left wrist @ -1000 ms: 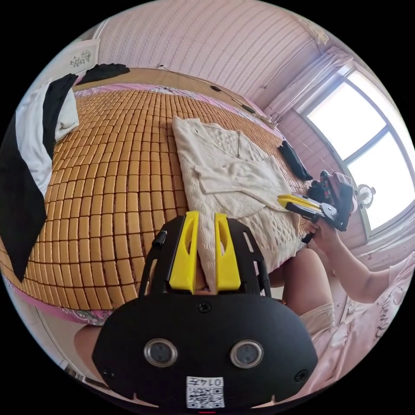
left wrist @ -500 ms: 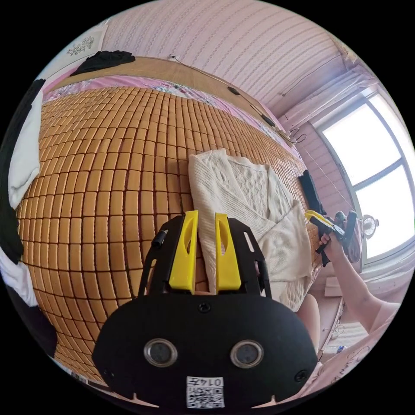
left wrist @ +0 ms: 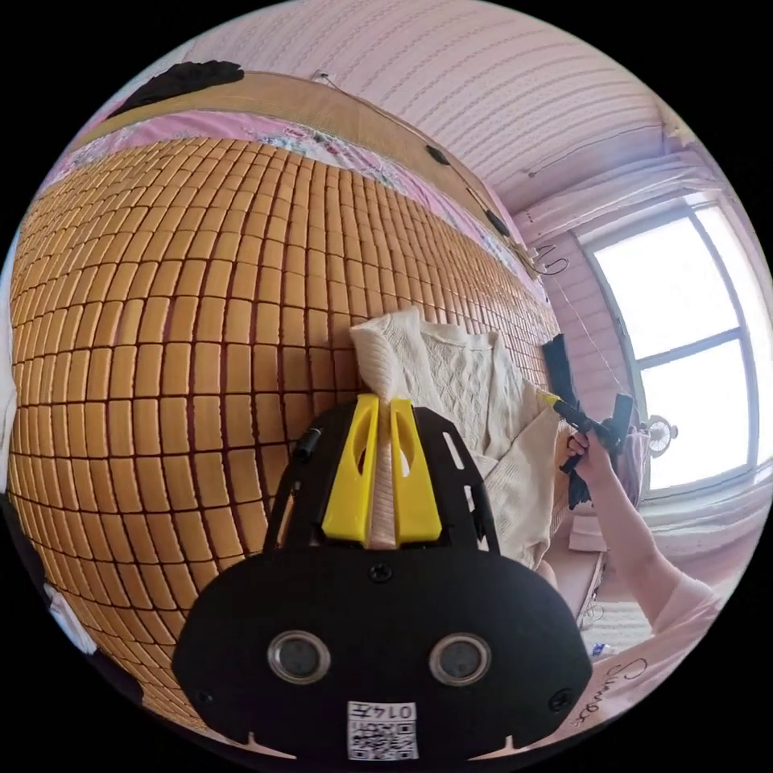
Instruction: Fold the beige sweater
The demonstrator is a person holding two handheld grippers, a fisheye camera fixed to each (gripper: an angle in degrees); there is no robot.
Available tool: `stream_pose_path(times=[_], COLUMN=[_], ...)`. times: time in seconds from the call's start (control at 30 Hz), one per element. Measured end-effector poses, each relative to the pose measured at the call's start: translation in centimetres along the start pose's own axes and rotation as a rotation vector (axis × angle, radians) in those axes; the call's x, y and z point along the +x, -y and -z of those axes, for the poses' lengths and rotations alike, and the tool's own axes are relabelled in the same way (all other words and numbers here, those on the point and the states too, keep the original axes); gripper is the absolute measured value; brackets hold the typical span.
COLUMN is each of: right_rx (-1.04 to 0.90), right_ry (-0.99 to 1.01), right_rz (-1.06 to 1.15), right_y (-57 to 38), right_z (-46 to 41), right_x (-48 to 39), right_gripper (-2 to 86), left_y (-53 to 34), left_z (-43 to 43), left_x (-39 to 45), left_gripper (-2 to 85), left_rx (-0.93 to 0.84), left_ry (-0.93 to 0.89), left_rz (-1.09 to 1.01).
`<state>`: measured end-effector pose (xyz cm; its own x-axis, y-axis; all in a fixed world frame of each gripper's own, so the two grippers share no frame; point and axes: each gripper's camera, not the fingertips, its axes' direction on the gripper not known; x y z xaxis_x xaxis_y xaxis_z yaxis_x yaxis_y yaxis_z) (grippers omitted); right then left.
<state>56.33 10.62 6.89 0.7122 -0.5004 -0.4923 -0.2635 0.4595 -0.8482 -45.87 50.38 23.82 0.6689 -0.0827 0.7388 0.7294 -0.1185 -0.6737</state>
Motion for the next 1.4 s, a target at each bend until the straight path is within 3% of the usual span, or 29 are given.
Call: stream_pose_path(times=[0.17, 0.33, 0.4, 0.47, 0.53, 0.63, 0.73, 0.9, 1.0, 1.03, 1.1, 1.27, 1.33, 1.4], right_rx=[0.145, 0.020, -0.118, -0.178, -0.167, -0.135, -0.125, -0.294, -0.337, -0.353, -0.574, -0.411, -0.433, -0.574], right_ry=[0.123, 0.041, -0.044, -0.101, -0.085, -0.067, -0.078, -0.238, -0.247, -0.251, -0.298, -0.298, -0.304, -0.246], right_rz=[0.187, 0.250, 0.157, 0.067, 0.025, -0.016, 0.095, 0.524, 0.645, 0.650, 0.629, 0.610, 0.617, 0.602], right_y=[-5.9, -16.0, -20.2, -22.1, -23.3, -23.4, -22.2, -19.2, -18.5, -18.3, -18.7, -19.3, -18.8, -16.1], right_z=[7.7, 10.0, 8.3, 7.5, 7.8, 8.5, 7.9, -0.2, -4.7, -5.5, -10.1, -10.4, -10.7, -11.4], right_x=[-2.9, -5.0, -5.1, -5.4, -6.2, -8.5, -13.4, -27.2, -32.6, -33.3, -34.1, -35.3, -36.0, -36.8], right_gripper=[0.2, 0.5, 0.6, 0.4, 0.3, 0.2, 0.0, -0.2, -0.3, -0.3, -0.4, -0.4, -0.4, -0.4], left_y=[-4.1, -15.0, -20.0, -25.6, -28.9, -32.1, -34.0, -36.5, -38.4, -39.1, -40.0, -43.7, -44.8, -45.7], left_z=[5.8, 10.8, 10.0, 7.4, 6.3, 6.6, 7.5, 5.0, 0.4, -1.5, -4.1, -9.9, -10.5, -11.4], left_x=[2.4, 4.2, 4.0, 2.6, 1.7, 1.6, 3.4, 10.4, 15.8, 17.8, 20.1, 22.6, 23.0, 23.8], left_gripper=[-0.2, 1.1, 2.2, 3.8, 4.3, 4.4, 3.3, -0.2, -0.8, -0.9, -0.9, -1.0, -1.0, -1.0], left_rx=[0.081, 0.022, -0.091, -0.243, -0.272, -0.204, -0.091, -0.047, -0.075, -0.079, -0.102, -0.159, -0.160, -0.205], left_ry=[-0.134, -0.256, -0.215, -0.086, -0.044, -0.062, -0.066, -0.040, -0.013, 0.013, 0.068, 0.264, 0.284, 0.315], left_rz=[-0.211, -0.522, -0.559, -0.475, -0.407, -0.288, -0.255, -0.415, -0.536, -0.567, -0.597, -0.749, -0.768, -0.790])
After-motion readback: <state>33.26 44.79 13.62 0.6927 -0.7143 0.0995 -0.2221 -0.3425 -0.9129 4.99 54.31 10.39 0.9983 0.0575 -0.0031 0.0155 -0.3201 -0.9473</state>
